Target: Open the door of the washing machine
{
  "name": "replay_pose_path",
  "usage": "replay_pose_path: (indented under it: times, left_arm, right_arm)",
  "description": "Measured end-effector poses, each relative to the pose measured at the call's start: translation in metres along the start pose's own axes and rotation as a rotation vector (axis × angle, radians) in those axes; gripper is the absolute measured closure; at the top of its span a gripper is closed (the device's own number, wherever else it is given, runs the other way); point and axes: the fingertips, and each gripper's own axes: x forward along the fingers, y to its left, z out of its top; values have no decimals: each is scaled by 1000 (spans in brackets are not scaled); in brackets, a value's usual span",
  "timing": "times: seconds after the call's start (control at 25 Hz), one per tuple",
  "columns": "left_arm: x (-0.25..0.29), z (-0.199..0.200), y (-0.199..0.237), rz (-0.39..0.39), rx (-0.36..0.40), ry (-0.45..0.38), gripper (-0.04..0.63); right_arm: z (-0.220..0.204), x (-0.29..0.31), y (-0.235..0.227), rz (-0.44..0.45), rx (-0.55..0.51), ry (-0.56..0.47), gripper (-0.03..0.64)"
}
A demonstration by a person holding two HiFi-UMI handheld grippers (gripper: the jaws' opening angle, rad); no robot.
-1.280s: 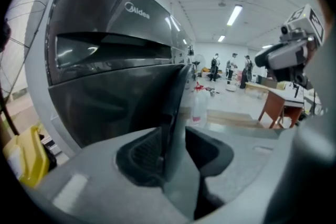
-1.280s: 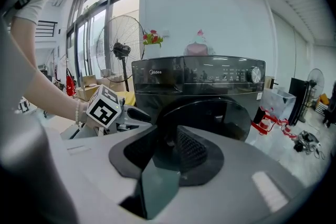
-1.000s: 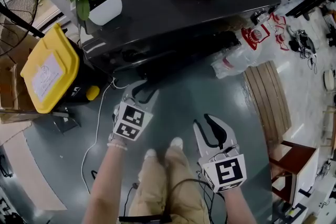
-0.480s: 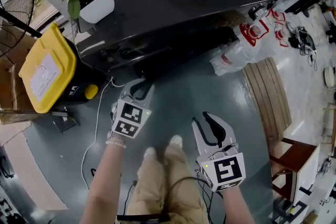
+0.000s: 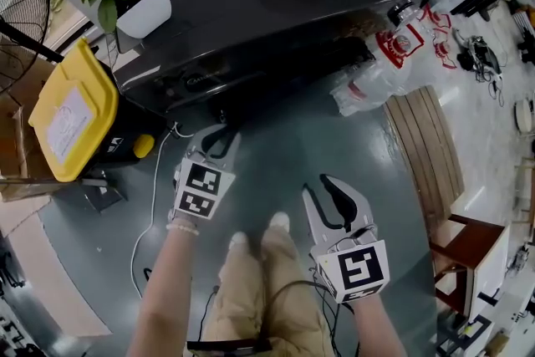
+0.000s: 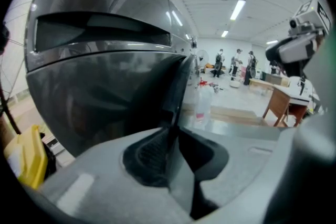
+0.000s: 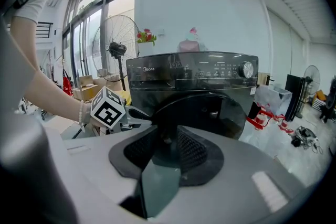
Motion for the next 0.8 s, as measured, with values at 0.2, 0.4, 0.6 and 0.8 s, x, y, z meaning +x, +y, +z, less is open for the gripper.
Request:
replay_pose_path:
  times: [0.2, 0.4, 0.6, 0.8]
  left_arm:
    - [-1, -1, 0, 9, -11, 6, 541]
    - [-1, -1, -4, 13, 4, 24, 546]
    - [-2, -1, -6, 11, 19, 34, 549]
    - [-3, -2, -11, 4, 26, 48, 549]
  right_arm:
    - [1, -2, -1, 8, 7, 0, 515]
    - [3, -3, -1, 18, 12, -4, 515]
    - [3, -3, 1, 34, 12, -4, 515]
    - [4, -6, -1, 36, 10, -3, 515]
